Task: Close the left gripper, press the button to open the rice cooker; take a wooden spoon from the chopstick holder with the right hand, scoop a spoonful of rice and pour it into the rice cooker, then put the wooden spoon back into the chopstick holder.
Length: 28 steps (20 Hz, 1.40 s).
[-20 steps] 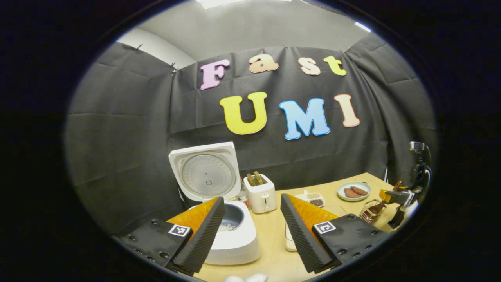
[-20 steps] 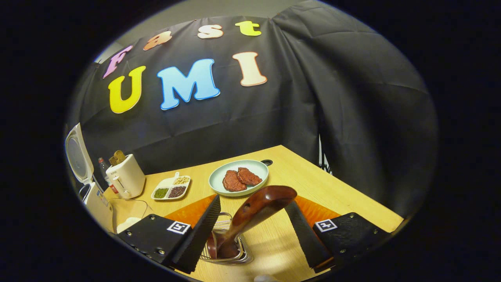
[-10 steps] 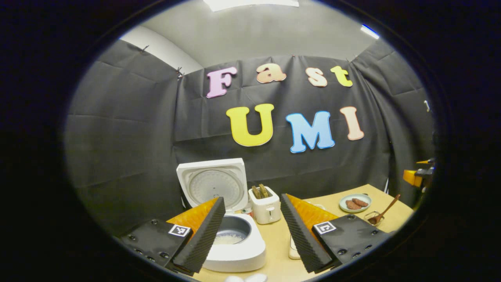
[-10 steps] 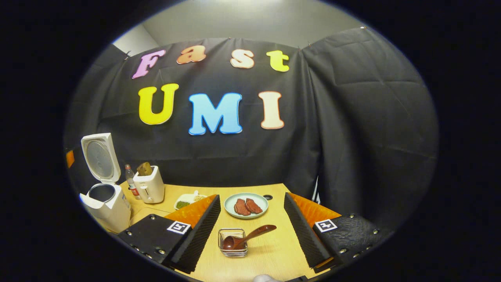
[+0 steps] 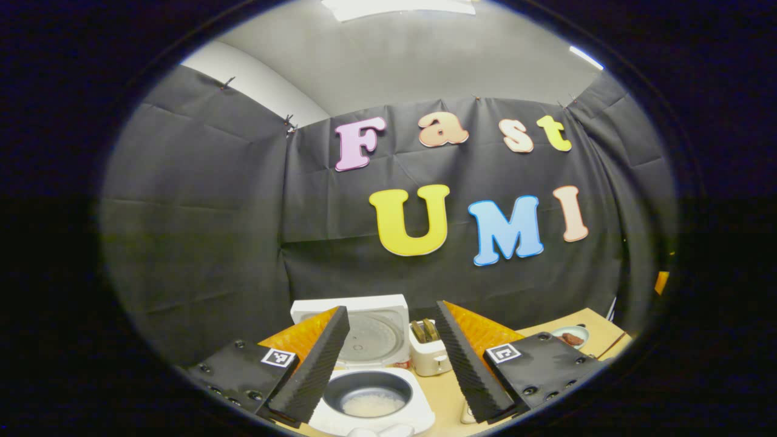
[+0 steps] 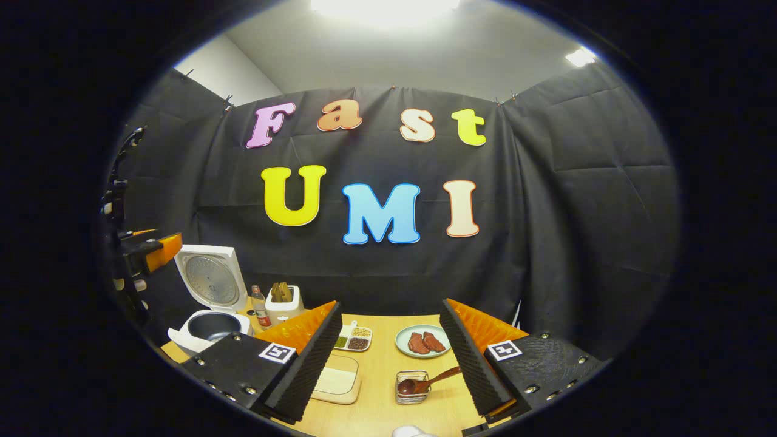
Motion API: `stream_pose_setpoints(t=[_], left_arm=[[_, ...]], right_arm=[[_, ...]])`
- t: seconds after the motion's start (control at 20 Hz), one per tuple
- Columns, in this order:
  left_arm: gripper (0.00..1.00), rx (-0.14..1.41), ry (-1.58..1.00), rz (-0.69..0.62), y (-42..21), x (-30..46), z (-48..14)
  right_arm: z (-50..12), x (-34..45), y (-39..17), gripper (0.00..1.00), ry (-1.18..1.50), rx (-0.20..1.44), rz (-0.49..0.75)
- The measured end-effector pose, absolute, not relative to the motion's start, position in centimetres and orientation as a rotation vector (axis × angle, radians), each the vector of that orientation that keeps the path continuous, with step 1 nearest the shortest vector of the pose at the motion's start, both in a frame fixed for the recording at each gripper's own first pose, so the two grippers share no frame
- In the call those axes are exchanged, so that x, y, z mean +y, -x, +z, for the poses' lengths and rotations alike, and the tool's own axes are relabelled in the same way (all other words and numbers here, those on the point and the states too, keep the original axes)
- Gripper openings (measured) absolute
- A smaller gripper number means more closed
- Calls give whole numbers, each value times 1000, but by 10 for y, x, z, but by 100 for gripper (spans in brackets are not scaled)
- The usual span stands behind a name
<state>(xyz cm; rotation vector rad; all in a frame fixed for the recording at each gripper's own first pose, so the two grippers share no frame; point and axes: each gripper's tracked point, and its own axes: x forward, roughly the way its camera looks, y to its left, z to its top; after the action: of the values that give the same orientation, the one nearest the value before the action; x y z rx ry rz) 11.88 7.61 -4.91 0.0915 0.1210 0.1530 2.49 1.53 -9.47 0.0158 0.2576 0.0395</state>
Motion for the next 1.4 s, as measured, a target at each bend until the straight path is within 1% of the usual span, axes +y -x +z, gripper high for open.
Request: stream_pose_setpoints(t=[0.1,0.25,0.3,0.45,0.7,0.75,0.8,0.9,0.95,1.0,1.05,1.1,1.15,1.25,1.3,1.35,1.4], left_arm=[[99,123,-97,165,-153,92,-34],[98,166,-68,199,-205,128,-33],[100,170,-74,218,-221,141,-32],[100,191,-116,261,-263,171,-37],[100,331,-71,286,-321,195,-97],[94,364,-63,300,-328,201,-116],[94,409,-60,305,-333,204,-131],[100,471,-51,306,-339,209,-155],[94,503,-43,308,-338,208,-165],[100,546,-35,313,-333,211,-176],[94,527,-25,314,-335,213,-177],[96,544,-19,315,-334,212,-180],[98,539,-18,311,-332,211,-176],[100,561,-9,301,-325,208,-177],[95,572,-2,295,-318,205,-178],[100,577,4,290,-310,204,-178],[100,572,5,285,-304,202,-176]], right_arm=[[-95,24,-25,99,-11,272,51],[-96,33,-26,99,-12,290,63],[-97,35,-27,99,-12,297,65],[-101,36,-28,99,-7,324,67],[-112,44,-32,99,2,365,78],[-113,44,-31,99,5,372,80],[-114,46,-31,99,7,379,85],[-116,46,-31,99,14,384,86],[-119,47,-30,99,11,392,87],[-120,47,-30,99,3,396,88],[-122,48,-31,99,-4,401,88],[-123,48,-31,96,-6,406,91],[-123,49,-31,99,-6,408,92],[-123,49,-32,99,-14,406,96],[-122,50,-32,99,-19,405,98],[-122,51,-32,99,-21,403,101],[-122,51,-32,99,-21,402,106]])
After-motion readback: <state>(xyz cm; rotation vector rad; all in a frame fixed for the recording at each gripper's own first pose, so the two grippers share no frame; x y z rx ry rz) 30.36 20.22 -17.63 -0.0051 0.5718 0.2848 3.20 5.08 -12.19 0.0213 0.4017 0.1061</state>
